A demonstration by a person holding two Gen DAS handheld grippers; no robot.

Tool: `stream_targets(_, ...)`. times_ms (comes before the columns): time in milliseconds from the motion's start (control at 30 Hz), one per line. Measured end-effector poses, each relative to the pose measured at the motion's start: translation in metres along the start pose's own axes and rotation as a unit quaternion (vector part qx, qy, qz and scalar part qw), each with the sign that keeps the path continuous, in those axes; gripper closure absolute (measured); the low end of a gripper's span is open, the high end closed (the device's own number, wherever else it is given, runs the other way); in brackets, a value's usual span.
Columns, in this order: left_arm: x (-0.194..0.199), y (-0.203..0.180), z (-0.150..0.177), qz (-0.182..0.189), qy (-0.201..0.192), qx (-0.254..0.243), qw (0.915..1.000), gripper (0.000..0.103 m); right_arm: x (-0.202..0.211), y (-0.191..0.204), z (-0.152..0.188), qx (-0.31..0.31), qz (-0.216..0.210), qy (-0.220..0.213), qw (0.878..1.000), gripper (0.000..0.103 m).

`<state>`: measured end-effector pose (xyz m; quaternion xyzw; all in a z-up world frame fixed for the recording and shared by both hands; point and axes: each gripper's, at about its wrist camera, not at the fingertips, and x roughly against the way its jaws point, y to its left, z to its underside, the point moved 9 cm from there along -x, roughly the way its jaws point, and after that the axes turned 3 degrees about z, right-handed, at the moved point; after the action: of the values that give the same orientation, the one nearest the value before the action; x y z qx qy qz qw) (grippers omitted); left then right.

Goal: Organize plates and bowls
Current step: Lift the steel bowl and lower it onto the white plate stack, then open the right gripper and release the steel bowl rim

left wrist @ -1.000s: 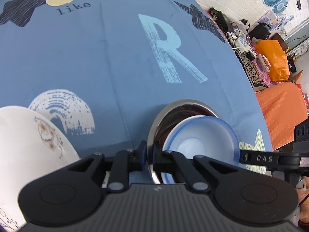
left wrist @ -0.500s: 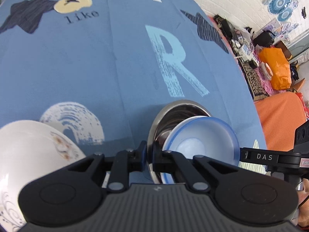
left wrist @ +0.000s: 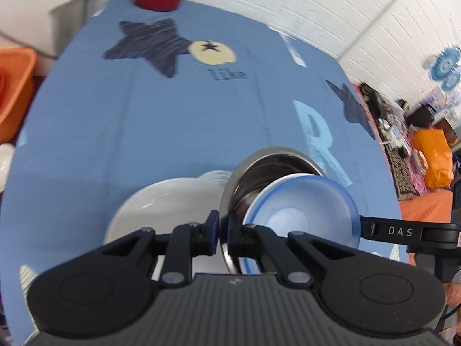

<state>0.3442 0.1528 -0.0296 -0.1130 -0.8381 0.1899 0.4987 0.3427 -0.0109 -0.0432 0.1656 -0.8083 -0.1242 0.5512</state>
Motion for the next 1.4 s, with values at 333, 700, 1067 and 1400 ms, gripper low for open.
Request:
stream_targets(333, -0.003, 0.071, 0.032, -0.016, 0.023, 0.043, 0.9987, 0.103, -0.052, 0.031, 0.025, 0.026, 0.023, 0.052, 0.998, 0.096)
stream_targets(700, 0.01, 0.089, 0.02, -0.028, -0.032, 0.04, 0.9983, 0.049, -0.036, 0.03, 0.017, 0.054, 0.026, 0.019, 0.998, 0.093)
stream_targets(1067, 0.065, 0.059, 0.007, -0.047, -0.142, -0.019, 0.9886, 0.042, 0.006, -0.019, 0.018, 0.054, 0.043, -0.08, 0.994, 0.087)
stream_targets(1400, 0.069, 0.007, 0.058, -0.066, -0.219, -0.049, 0.9722, 0.039, 0.009, -0.053, 0.072, -0.017, 0.049, -0.137, 0.989, 0.082)
